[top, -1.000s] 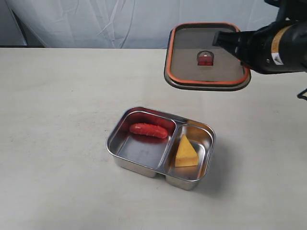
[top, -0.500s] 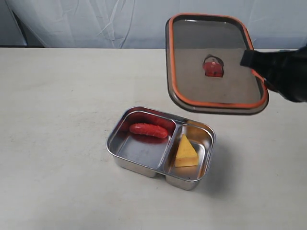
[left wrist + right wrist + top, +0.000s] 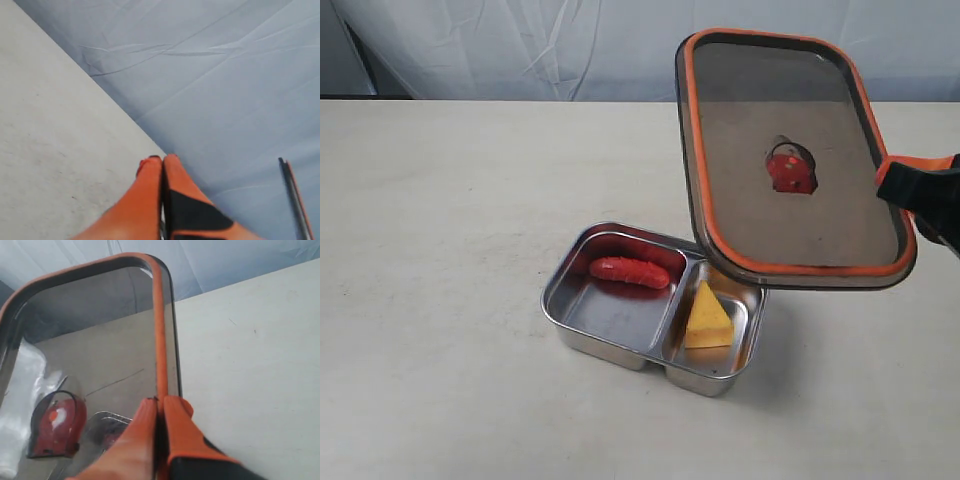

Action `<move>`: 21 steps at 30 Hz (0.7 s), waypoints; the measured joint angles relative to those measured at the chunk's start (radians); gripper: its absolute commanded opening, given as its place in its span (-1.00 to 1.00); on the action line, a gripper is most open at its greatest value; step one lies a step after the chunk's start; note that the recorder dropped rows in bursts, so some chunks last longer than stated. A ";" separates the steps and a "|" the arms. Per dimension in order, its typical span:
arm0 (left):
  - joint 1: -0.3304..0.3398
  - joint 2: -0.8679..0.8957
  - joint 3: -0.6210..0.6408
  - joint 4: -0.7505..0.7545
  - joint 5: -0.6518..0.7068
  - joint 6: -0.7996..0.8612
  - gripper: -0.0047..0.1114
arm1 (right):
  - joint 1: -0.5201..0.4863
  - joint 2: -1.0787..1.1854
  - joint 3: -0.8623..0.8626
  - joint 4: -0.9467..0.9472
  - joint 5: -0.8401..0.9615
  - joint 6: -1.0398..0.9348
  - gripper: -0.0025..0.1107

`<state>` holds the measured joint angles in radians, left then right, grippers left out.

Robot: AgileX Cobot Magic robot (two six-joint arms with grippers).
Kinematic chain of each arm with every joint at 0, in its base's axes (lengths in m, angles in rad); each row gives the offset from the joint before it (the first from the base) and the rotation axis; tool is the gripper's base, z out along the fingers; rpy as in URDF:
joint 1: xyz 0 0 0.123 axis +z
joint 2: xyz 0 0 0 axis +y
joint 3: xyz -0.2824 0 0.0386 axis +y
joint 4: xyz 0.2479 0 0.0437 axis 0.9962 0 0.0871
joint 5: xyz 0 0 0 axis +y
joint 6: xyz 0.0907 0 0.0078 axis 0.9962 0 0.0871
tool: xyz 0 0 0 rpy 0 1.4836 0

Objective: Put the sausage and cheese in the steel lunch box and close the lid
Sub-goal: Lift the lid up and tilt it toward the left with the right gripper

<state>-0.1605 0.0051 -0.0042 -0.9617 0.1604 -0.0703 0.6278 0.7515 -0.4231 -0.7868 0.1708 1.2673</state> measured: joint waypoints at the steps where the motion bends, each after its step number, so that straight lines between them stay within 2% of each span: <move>1: 0.000 0.000 0.000 -0.034 -0.002 0.000 -0.91 | 0.000 -0.003 0.000 0.000 0.000 -0.004 -0.96; 13: 0.000 0.000 -0.009 -0.289 0.004 0.025 -0.91 | 0.000 -0.003 0.002 -0.004 -0.010 -0.037 -0.96; 17: 0.000 0.006 -0.077 -0.358 0.100 0.146 -0.91 | 0.000 -0.003 0.002 -0.006 -0.056 -0.039 -0.96; 21: 0.000 0.114 -0.164 -0.461 0.277 0.335 -0.91 | 0.000 -0.003 0.002 -0.032 -0.142 -0.041 -0.96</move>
<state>-0.1605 0.1190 -0.1677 -1.4229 0.4378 0.2651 0.6278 0.7487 -0.4210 -0.8191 0.0286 1.2259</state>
